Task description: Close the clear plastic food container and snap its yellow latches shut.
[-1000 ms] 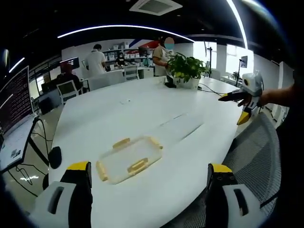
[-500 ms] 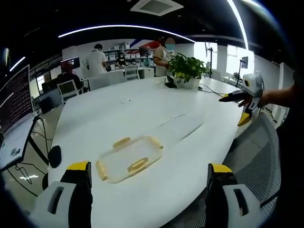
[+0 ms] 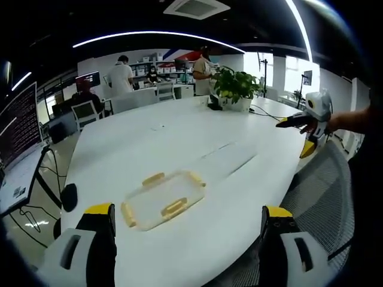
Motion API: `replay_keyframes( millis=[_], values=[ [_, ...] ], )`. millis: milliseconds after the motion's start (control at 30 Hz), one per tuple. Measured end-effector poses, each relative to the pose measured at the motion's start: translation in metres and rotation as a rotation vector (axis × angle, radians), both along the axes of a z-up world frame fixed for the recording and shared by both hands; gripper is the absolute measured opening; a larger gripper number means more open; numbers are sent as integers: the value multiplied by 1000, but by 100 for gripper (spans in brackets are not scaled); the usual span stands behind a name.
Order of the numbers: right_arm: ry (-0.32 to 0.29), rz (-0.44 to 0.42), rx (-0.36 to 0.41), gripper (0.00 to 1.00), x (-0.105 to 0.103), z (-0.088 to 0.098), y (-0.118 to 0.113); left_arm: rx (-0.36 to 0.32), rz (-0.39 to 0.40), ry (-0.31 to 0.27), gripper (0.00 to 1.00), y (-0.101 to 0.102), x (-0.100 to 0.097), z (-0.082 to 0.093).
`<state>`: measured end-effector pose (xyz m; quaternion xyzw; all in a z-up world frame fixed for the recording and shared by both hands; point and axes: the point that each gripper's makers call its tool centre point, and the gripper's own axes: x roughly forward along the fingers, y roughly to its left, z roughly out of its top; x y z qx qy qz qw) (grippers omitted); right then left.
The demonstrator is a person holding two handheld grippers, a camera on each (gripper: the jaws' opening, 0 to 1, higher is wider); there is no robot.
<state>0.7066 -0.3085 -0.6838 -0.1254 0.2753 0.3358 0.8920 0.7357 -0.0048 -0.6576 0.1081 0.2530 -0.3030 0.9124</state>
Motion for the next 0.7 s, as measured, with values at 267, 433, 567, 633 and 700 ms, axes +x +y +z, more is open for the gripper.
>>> replay_keyframes(
  millis=[267,433,567,633,700],
  values=[
    [-9,0,-8,99,2,2,-1,0,-1,1,99,0,1,0],
    [-11,2,-14,99,4,3,-1,-8,9,-5,99,3,4,2],
    [-16,14,-26,99,5,6,0,-8,9,-6,99,4,5,3],
    [-24,19,-28,99,7,9,2,-6,8,-6,99,4,6,3],
    [-26,25,-32,98,8,11,3,-5,10,-7,99,5,7,3]
  ],
)
